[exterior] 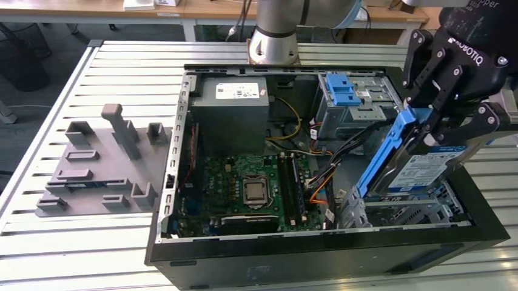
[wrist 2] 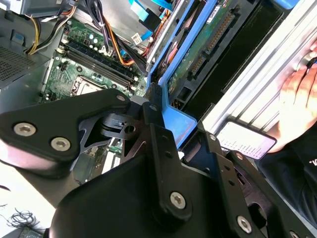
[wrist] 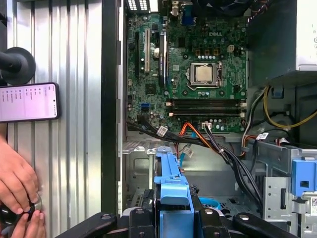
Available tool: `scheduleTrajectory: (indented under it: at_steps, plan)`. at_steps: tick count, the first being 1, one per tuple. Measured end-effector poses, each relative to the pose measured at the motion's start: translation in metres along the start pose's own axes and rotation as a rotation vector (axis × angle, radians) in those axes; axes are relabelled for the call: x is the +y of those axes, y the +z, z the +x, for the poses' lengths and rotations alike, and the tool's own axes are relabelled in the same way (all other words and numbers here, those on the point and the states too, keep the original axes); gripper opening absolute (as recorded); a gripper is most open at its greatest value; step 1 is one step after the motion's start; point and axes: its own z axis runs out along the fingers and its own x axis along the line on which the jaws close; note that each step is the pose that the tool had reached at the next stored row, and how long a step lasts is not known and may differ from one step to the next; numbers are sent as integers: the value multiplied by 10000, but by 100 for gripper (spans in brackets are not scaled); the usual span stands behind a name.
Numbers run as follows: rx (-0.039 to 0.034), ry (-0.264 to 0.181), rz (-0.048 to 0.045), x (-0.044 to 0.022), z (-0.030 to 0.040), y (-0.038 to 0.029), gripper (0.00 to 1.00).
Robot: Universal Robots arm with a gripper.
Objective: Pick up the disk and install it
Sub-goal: 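Insert the disk into the insertion slot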
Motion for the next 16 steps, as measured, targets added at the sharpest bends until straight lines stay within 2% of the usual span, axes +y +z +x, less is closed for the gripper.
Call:
scheduleTrajectory:
  at_steps: [16]
  plan:
    - [0,1,0,-4,3,53,36]
